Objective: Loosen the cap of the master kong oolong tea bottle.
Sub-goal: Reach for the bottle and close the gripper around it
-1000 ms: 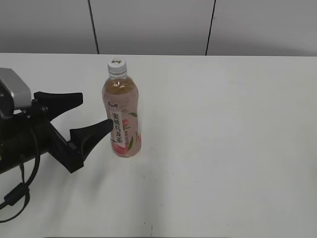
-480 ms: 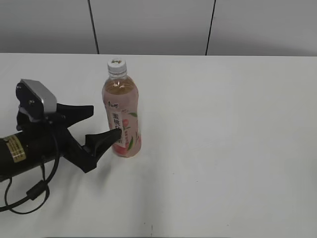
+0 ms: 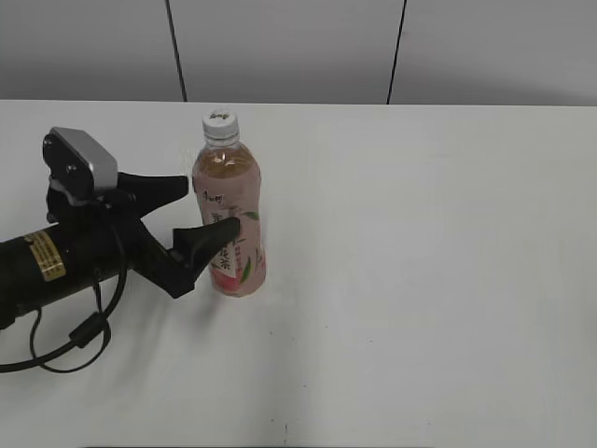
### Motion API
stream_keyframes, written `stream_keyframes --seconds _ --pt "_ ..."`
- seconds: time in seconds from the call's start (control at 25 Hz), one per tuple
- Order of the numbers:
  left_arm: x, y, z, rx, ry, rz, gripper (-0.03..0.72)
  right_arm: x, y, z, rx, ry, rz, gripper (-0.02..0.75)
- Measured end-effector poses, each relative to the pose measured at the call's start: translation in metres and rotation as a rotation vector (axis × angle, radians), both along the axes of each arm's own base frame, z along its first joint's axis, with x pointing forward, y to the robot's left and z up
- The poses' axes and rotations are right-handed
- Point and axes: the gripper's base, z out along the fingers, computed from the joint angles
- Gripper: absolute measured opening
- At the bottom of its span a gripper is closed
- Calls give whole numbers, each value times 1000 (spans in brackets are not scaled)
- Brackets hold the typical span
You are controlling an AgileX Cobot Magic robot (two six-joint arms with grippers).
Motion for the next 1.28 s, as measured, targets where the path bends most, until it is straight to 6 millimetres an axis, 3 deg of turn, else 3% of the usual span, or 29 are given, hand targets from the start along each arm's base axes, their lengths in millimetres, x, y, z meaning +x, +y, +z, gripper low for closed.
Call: stream_keyframes --seconds 0.56,0.84,1.28 --pt "9 -8 -13 -6 38 -41 591 0 0 0 5 0 -3 315" --pt "8 -24 -26 -3 71 -64 589 0 0 0 5 0 -3 315" --pt "18 -25 -25 -24 59 3 587 0 0 0 0 0 0 315"
